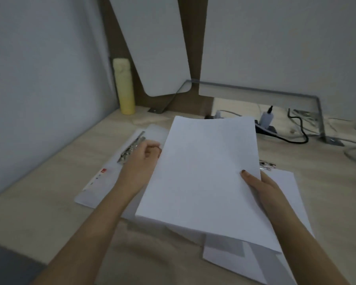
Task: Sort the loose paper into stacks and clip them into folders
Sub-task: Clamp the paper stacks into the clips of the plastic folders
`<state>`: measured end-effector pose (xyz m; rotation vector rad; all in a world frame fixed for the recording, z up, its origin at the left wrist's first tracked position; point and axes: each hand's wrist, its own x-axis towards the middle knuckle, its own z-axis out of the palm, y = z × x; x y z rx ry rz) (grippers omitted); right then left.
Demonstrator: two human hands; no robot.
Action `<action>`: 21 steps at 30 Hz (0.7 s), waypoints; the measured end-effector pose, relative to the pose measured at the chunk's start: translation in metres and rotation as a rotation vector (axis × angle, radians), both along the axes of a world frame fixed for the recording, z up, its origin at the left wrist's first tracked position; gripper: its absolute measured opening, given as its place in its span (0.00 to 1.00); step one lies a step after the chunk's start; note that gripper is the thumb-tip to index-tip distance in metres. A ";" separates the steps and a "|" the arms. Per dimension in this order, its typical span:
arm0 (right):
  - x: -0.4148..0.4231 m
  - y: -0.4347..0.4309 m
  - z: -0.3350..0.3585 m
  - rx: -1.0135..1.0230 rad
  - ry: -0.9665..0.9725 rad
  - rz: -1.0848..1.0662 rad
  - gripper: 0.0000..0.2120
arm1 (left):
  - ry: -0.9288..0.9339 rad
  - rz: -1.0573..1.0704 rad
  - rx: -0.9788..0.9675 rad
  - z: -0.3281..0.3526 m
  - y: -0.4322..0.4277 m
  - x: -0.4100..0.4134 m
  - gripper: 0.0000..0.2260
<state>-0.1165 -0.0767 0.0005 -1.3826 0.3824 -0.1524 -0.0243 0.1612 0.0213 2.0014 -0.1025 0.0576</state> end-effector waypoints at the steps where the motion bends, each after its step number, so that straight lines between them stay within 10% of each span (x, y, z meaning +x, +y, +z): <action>1: 0.006 0.009 -0.003 0.005 0.015 0.007 0.07 | -0.069 0.079 0.085 -0.004 0.016 0.011 0.08; 5: 0.028 0.039 -0.014 -0.017 0.057 0.017 0.07 | 0.075 0.148 0.266 -0.024 0.067 0.045 0.17; 21: 0.040 0.053 -0.024 -0.070 0.175 0.050 0.06 | 0.387 0.026 -0.091 -0.059 0.075 -0.002 0.15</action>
